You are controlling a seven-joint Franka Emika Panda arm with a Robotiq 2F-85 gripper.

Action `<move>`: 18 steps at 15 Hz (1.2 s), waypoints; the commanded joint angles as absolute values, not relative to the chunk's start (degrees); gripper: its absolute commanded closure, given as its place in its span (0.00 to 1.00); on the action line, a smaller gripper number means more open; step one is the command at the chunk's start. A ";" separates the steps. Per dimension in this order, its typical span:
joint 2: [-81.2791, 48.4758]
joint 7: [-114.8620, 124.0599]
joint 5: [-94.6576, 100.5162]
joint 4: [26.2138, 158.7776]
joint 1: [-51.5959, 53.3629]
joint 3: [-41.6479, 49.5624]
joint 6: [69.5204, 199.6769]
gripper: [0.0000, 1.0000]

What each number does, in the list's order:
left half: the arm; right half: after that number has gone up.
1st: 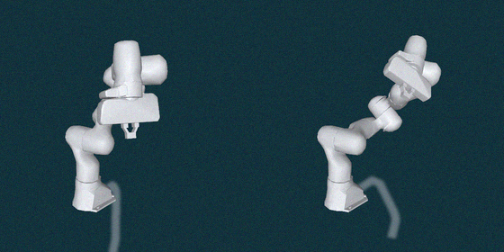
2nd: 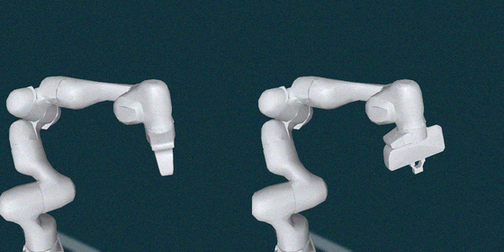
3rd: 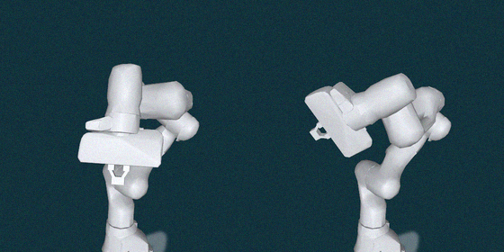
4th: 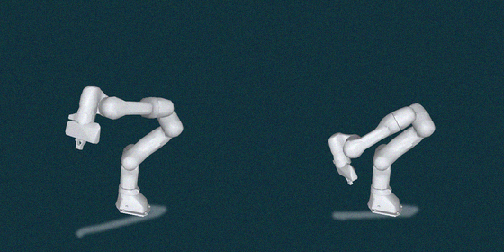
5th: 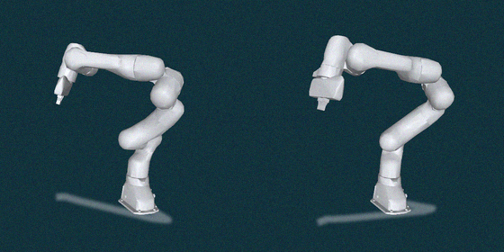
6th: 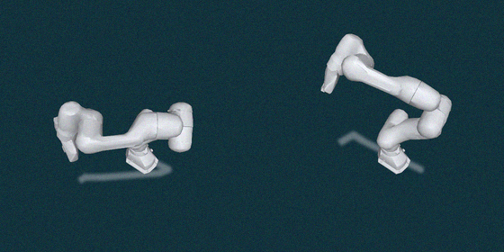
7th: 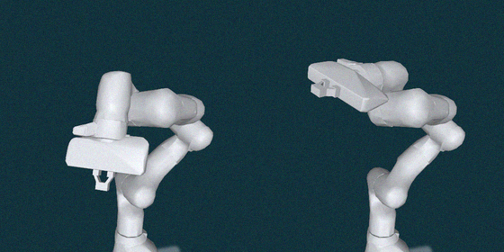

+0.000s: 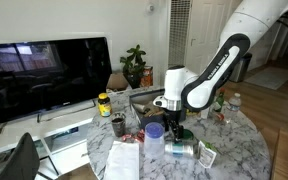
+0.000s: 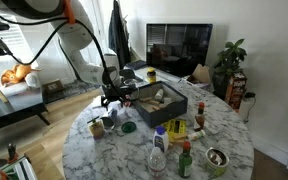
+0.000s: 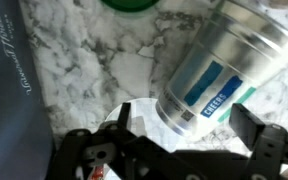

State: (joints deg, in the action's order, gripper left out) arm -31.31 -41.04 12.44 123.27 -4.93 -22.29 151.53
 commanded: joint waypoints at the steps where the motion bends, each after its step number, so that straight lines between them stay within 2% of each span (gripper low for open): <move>1: -31.69 -38.53 7.47 124.06 -2.57 -20.25 152.40 0.00; 15: -35.67 -37.04 3.02 124.91 -2.46 -21.46 153.57 0.00; 16: -36.00 -37.64 2.68 125.01 -3.03 -21.98 153.99 0.20; 18: -36.34 -39.53 1.39 125.66 -4.98 -23.69 155.61 0.33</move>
